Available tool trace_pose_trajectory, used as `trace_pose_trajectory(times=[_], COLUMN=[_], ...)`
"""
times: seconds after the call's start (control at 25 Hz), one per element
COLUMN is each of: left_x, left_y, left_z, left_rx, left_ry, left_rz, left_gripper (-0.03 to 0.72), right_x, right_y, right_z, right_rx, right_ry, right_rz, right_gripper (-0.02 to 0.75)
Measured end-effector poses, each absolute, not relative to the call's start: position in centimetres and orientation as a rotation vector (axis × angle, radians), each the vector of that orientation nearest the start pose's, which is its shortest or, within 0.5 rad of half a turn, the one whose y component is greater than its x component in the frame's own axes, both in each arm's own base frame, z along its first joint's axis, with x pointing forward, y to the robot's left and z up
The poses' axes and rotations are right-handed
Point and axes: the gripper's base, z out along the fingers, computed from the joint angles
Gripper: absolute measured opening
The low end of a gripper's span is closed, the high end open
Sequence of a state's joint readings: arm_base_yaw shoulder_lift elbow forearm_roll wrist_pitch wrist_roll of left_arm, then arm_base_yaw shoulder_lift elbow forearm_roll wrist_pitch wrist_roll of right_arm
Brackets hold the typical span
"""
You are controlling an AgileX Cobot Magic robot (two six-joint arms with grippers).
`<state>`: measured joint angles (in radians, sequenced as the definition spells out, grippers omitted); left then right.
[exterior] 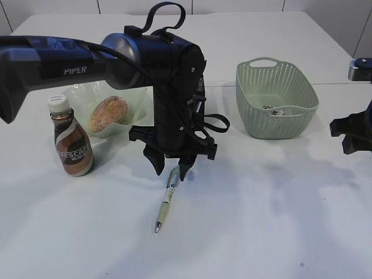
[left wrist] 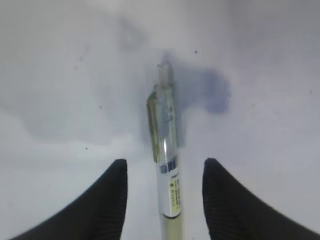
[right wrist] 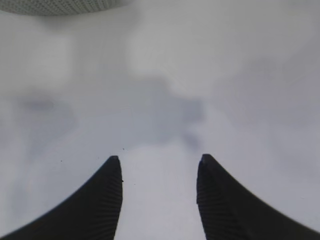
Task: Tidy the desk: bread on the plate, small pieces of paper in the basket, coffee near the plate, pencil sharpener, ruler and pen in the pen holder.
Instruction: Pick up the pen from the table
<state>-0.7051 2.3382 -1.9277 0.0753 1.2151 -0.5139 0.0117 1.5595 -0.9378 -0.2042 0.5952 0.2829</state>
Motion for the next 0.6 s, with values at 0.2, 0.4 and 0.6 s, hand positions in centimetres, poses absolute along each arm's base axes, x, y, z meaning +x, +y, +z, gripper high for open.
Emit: trace_pose_trajectory(times=[0.2,0.4,0.6], left_x=[36.44,36.66,37.01], left_y=[-29.95,-30.08,-29.96], left_z=[14.84,14.3,14.24], left_rx=[0.325,0.322,0.311], left_ry=[3.058,3.05,3.036], left_rz=[0.059,0.042,0.026], left_gripper=[0.341,0.341,0.341], right_x=[30.17,30.17,30.17], right_y=[-0.68,-0.68,-0.68], right_z=[21.55,21.55,21.55], right_rx=[0.171,0.171,0.171], right_ry=[2.679,2.679,2.679], right_rz=[-0.115,-0.115,-0.115], right_gripper=[0.392,0.393,0.393])
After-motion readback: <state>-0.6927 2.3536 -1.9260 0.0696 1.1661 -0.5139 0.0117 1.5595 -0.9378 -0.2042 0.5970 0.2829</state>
